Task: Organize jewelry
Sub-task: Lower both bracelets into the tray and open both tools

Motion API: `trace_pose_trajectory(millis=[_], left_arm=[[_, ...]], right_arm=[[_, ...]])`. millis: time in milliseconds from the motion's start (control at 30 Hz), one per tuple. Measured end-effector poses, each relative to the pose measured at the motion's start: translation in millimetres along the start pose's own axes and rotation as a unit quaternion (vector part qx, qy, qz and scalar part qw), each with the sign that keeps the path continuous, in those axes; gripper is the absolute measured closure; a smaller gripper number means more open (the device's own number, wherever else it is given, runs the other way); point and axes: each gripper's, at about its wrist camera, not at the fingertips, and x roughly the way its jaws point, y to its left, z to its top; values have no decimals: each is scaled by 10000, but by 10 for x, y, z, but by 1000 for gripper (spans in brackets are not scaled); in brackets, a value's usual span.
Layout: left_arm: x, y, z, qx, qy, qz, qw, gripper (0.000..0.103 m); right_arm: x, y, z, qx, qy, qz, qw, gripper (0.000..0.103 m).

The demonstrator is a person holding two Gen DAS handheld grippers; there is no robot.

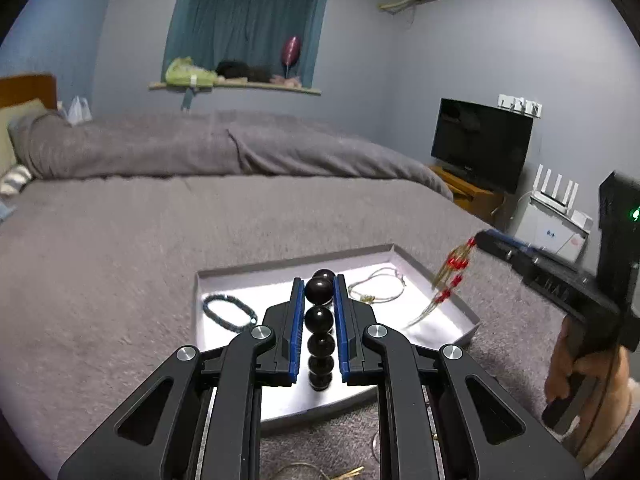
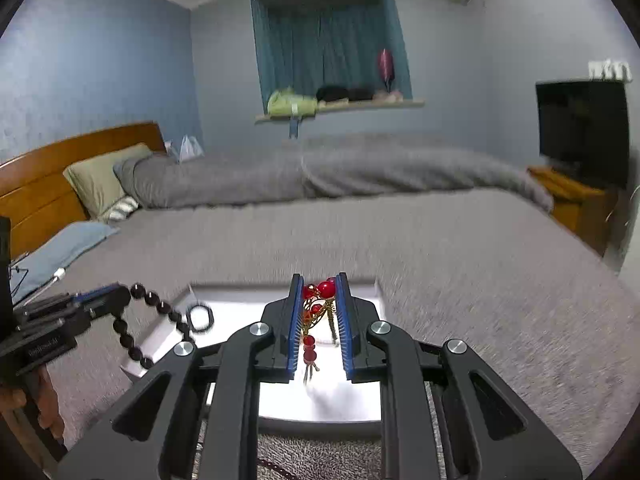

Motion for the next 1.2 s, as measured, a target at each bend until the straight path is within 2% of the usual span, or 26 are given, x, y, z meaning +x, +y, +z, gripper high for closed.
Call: trace_pose_trajectory(millis=[100,233,467,767,867,1200], left_arm=[[130,73,-66,-78,178,93,9998,88],[255,221,-178,-175,441,429,9980,88],[256,578,-317,-470,800,794,9925,88],[334,517,-458,-244,1078,777,9908,88],[387,475,-505,-172,1169,730,9903,88],[435,433,-523,7,1226,935,9880,87]], right_arm=[[221,-21,-110,-3,359,2,9994,87],[382,-132,-281,60,728,-122,9973,87],[504,-208,-432,37,1213,-344,9920,87],[548,-177,-541,-113,1484,-327,9883,87],[569,-140,-562,-207,1490,-353,9880,87],[604,-148,-574,-140,1440,-228,9892,87]])
